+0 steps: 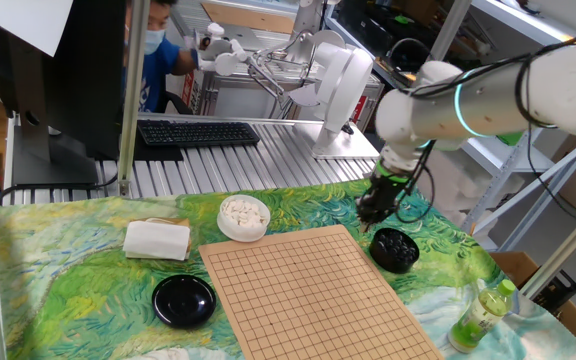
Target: Play the first move as black on the 3-4 point in the upper right corner of the Go board
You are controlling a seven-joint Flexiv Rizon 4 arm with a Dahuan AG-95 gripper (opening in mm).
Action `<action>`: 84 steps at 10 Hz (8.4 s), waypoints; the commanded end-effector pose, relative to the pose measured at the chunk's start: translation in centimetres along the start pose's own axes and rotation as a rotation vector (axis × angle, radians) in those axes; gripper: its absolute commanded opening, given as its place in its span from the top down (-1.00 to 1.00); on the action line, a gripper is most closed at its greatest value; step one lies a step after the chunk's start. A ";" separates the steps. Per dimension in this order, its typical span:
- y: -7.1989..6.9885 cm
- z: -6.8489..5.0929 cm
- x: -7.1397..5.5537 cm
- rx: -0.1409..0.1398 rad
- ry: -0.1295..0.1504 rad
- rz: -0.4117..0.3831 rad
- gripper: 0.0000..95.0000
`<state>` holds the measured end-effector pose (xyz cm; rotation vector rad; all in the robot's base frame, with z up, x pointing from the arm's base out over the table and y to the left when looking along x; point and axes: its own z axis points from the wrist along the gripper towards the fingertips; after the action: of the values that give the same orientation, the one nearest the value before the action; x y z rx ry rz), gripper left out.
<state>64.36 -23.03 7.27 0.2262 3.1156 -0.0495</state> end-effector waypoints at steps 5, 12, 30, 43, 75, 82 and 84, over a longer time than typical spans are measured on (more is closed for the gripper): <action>0.5 0.4 0.6 0.071 -0.018 -0.036 1.00; 1.0 -0.3 0.7 0.221 -0.042 -0.046 1.00; 0.8 -0.2 0.4 0.117 -0.061 0.139 1.00; 0.1 0.5 0.1 0.102 0.022 0.149 1.00; 2.9 4.2 -0.2 0.203 0.047 0.135 1.00; 3.1 5.1 0.1 0.268 0.034 0.105 1.00; 3.0 5.6 0.2 0.274 0.032 0.105 1.00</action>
<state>64.67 -20.30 1.42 0.3986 3.1117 -0.4808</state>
